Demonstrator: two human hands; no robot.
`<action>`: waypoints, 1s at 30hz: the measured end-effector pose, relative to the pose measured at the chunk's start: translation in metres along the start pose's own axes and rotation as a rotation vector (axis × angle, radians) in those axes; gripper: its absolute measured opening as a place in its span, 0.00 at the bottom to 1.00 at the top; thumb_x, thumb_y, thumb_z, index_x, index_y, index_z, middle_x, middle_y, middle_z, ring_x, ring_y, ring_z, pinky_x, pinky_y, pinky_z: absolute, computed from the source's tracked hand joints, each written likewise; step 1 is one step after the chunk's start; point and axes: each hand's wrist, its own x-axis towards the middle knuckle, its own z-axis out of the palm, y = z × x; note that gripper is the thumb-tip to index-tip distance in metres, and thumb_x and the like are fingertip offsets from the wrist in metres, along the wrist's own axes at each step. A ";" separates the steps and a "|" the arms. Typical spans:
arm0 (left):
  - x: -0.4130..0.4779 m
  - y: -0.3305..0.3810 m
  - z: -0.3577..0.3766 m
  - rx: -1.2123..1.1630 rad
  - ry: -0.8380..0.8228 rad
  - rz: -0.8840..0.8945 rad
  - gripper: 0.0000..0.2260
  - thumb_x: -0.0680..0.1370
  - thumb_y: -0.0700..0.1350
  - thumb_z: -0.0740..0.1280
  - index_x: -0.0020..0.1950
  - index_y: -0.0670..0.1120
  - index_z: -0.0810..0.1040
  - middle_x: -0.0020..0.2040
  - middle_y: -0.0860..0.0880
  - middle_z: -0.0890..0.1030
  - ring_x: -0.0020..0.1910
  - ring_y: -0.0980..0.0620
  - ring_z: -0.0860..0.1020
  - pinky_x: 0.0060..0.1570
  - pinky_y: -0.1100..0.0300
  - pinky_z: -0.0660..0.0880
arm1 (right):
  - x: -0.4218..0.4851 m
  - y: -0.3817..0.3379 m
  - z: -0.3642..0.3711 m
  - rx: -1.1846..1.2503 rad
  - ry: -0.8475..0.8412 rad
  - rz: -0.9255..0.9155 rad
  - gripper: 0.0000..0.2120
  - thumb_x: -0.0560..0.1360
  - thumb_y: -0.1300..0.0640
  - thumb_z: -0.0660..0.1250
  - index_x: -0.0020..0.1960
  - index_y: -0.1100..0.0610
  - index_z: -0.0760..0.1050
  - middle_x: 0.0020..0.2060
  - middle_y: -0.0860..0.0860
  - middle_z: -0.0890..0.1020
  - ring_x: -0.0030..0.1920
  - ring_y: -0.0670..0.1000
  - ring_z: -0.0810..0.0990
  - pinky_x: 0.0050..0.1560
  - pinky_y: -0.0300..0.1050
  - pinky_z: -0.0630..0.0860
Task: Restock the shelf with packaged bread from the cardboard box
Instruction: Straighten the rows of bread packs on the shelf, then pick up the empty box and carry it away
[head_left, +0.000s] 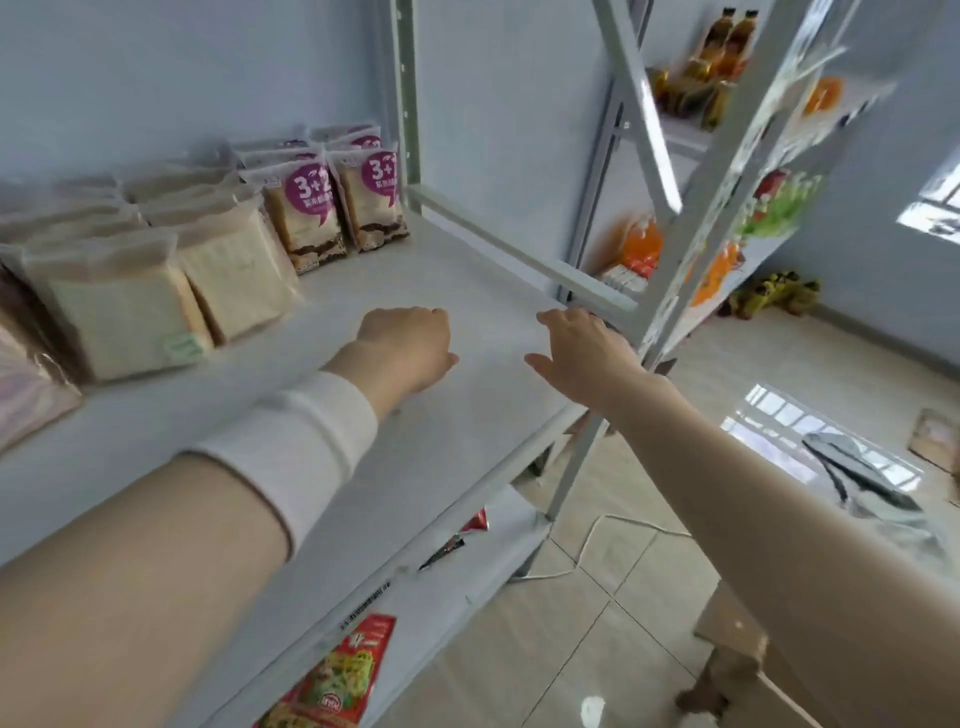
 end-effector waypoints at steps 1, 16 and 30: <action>-0.005 0.017 -0.002 -0.012 0.012 0.036 0.20 0.80 0.53 0.56 0.67 0.43 0.66 0.64 0.45 0.74 0.61 0.44 0.73 0.49 0.55 0.68 | -0.016 0.014 -0.001 -0.007 -0.006 0.033 0.27 0.77 0.48 0.61 0.72 0.55 0.59 0.68 0.57 0.68 0.68 0.59 0.66 0.64 0.56 0.66; -0.047 0.429 0.050 0.046 -0.069 0.602 0.16 0.79 0.53 0.59 0.61 0.45 0.73 0.59 0.43 0.77 0.57 0.42 0.75 0.51 0.53 0.70 | -0.290 0.343 0.041 0.003 -0.145 0.610 0.22 0.77 0.49 0.60 0.67 0.57 0.64 0.64 0.58 0.70 0.66 0.59 0.67 0.63 0.60 0.68; 0.015 0.641 0.216 0.080 -0.329 0.752 0.17 0.80 0.52 0.57 0.66 0.46 0.68 0.60 0.46 0.78 0.57 0.45 0.77 0.53 0.54 0.72 | -0.388 0.569 0.194 0.194 -0.445 1.060 0.26 0.78 0.46 0.58 0.72 0.55 0.59 0.66 0.54 0.70 0.66 0.55 0.68 0.61 0.52 0.71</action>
